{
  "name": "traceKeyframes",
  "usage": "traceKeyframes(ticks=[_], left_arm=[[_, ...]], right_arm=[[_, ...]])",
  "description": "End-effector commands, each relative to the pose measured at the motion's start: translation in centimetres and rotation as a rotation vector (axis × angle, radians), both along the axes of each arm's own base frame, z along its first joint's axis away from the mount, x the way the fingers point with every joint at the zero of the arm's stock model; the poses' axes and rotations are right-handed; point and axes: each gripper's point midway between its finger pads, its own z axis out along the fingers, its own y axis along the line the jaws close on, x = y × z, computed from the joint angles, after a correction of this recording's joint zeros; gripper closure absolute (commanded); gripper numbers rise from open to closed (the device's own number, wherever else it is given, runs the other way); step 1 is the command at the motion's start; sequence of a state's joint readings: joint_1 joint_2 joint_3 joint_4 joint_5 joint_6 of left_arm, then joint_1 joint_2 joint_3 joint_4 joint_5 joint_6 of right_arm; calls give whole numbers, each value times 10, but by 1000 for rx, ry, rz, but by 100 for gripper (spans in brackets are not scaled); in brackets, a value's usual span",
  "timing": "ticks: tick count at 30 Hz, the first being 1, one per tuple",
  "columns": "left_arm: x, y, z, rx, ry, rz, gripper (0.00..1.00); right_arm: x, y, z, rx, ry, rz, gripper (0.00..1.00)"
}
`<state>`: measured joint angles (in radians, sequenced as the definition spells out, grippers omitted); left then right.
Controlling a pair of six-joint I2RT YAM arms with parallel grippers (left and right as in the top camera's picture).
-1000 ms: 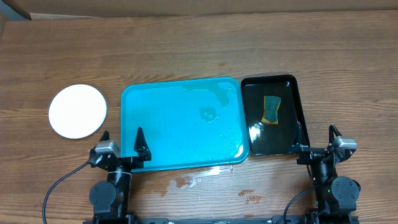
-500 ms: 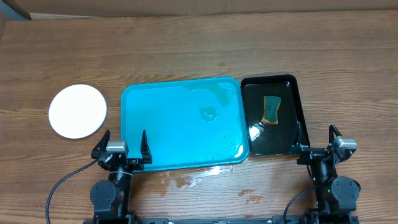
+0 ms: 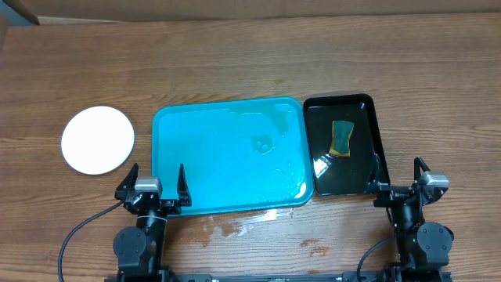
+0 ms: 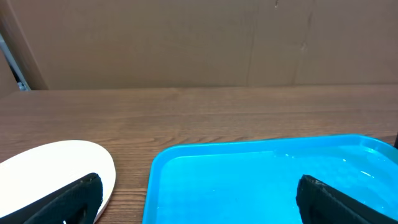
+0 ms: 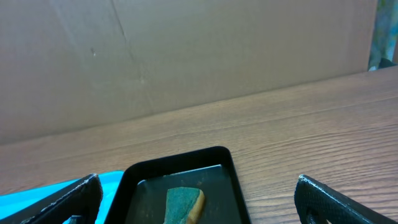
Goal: Clean dirty plates on tray and stack at the side
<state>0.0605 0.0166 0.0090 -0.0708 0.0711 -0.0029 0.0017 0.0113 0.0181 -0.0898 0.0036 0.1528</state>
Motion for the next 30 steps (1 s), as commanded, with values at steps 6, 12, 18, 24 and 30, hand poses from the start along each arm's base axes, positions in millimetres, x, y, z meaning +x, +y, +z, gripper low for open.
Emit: traceKeyframes(ticks=[6, 12, 18, 24, 30], left_arm=[[0, -1, 1, 18, -8, -11, 0], [0, -1, 1, 18, -8, -11, 0], [0, -1, 1, 18, -8, -11, 0], [0, -1, 1, 18, -8, -11, 0], [0, -1, 1, 18, -8, -11, 0]], right_arm=[[0, 2, -2, 1, -2, 8, 0], [0, 2, -2, 1, -2, 8, 0], [0, 2, -2, 1, -2, 8, 0], [0, -4, -1, -6, -5, -22, 0], [0, 8, 0, -209, -19, 58, 0]])
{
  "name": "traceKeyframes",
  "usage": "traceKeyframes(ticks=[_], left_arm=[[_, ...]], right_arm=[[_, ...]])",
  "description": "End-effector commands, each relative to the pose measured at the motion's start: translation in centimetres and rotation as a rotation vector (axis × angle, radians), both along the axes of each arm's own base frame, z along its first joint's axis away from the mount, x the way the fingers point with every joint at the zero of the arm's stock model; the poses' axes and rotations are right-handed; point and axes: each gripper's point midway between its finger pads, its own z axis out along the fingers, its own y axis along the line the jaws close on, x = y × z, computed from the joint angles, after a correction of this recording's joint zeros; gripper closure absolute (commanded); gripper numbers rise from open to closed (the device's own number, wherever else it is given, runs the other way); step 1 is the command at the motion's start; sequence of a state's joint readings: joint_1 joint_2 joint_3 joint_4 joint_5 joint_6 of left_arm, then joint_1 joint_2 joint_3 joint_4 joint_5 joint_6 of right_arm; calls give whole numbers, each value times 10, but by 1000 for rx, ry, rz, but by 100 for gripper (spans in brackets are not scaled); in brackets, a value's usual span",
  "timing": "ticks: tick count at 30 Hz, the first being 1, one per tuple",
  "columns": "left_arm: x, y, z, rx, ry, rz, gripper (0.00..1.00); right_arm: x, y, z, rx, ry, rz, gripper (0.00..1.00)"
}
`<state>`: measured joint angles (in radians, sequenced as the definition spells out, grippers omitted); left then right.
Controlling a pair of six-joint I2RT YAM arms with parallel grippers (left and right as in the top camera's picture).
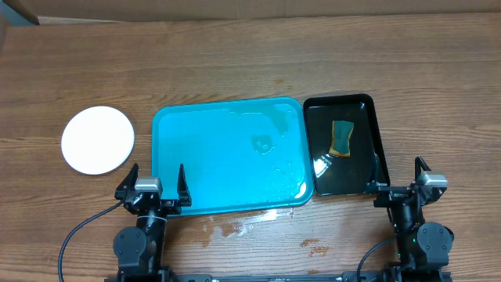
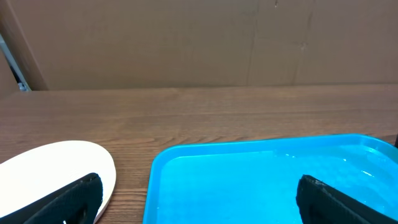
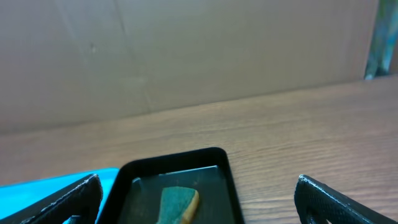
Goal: Clean dirty plates on tray and stack at the side
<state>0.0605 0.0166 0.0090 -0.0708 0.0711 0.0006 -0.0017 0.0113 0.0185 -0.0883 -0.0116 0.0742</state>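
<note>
A white plate [image 1: 98,139] lies on the table left of the blue tray [image 1: 176,125], whose wet surface holds no plates. The plate's edge [image 2: 56,165] shows in the left wrist view beside the tray [image 2: 186,168]. A green and yellow sponge [image 1: 342,137] sits in the black tray [image 1: 374,133] to the right, also seen as the sponge [image 3: 176,205] in the right wrist view. My left gripper [image 1: 153,186] rests open at the blue tray's near left corner. At the black tray's near right corner my right gripper [image 1: 400,186] is open, nothing between its fingers.
Water spots [image 1: 235,227] lie on the wooden table in front of the blue tray, with another spot [image 1: 317,249] nearer the right arm. A cardboard wall [image 2: 199,43] stands behind the table.
The right wrist view has shifted slightly, so the right gripper has turned a little. The plate, trays and sponge lie where they were.
</note>
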Motion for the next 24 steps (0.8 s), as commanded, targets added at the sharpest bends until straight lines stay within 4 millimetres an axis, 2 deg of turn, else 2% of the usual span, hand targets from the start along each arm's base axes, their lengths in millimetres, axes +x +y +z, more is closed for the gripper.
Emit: traceKeyframes(ticks=[1, 4, 24], left_arm=[[0, -1, 1, 14, -8, -11, 0], [0, -1, 1, 14, -8, -11, 0], [0, -1, 1, 14, -8, -11, 0]], right_arm=[[0, 7, 0, -163, -18, 56, 0], [-1, 9, 0, -212, -26, 72, 0], [-1, 10, 0, -211, -26, 74, 0]])
